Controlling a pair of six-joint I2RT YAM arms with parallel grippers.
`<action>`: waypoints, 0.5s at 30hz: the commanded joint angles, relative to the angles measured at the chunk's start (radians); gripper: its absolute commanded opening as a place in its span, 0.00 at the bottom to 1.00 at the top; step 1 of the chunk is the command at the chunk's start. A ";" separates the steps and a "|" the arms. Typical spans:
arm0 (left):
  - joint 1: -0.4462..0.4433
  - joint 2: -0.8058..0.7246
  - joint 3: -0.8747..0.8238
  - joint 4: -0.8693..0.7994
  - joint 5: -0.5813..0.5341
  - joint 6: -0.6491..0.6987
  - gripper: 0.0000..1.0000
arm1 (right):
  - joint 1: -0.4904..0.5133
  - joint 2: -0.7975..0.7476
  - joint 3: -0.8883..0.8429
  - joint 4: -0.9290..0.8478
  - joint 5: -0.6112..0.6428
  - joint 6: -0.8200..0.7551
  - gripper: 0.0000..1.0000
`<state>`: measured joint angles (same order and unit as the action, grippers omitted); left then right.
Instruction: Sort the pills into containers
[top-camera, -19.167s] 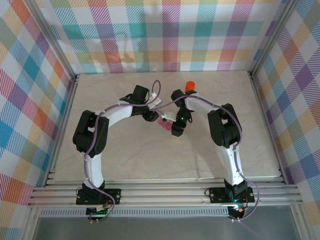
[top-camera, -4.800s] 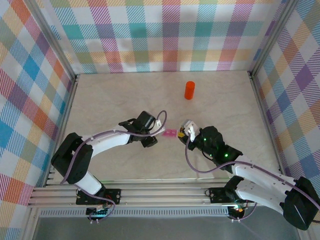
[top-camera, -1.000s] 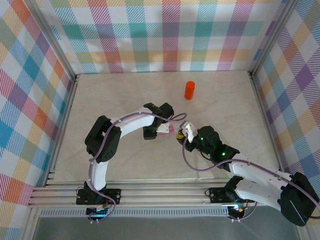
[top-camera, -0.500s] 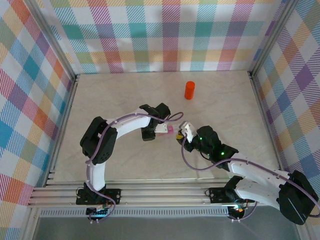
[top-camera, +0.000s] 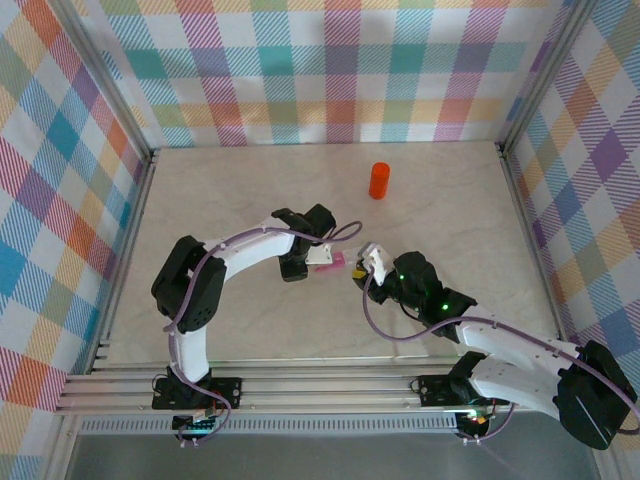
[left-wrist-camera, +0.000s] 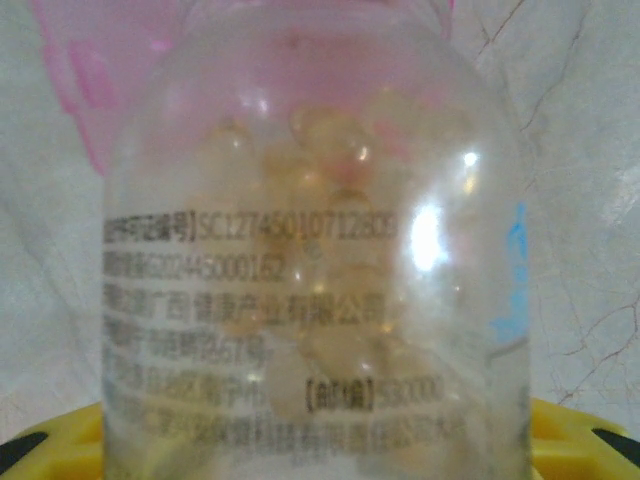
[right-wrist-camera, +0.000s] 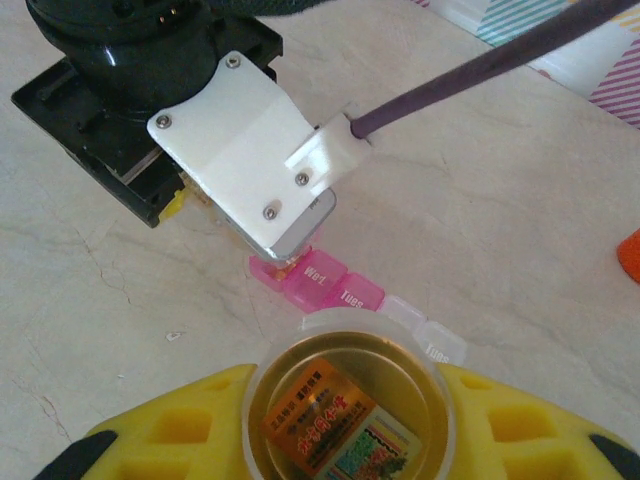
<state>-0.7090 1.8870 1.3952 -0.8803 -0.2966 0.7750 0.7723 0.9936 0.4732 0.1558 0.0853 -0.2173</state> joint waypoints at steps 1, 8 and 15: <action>0.010 -0.043 -0.007 -0.017 0.008 0.003 0.00 | -0.002 0.002 0.029 0.010 -0.021 0.013 0.31; 0.009 -0.003 0.007 -0.043 -0.019 0.015 0.00 | -0.002 0.011 0.031 0.011 -0.024 0.013 0.31; -0.019 0.080 0.043 -0.071 -0.056 0.026 0.00 | -0.002 0.011 0.030 0.009 -0.023 0.012 0.31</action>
<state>-0.7166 1.9289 1.4117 -0.8970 -0.3222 0.7822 0.7723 1.0008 0.4732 0.1558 0.0780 -0.2173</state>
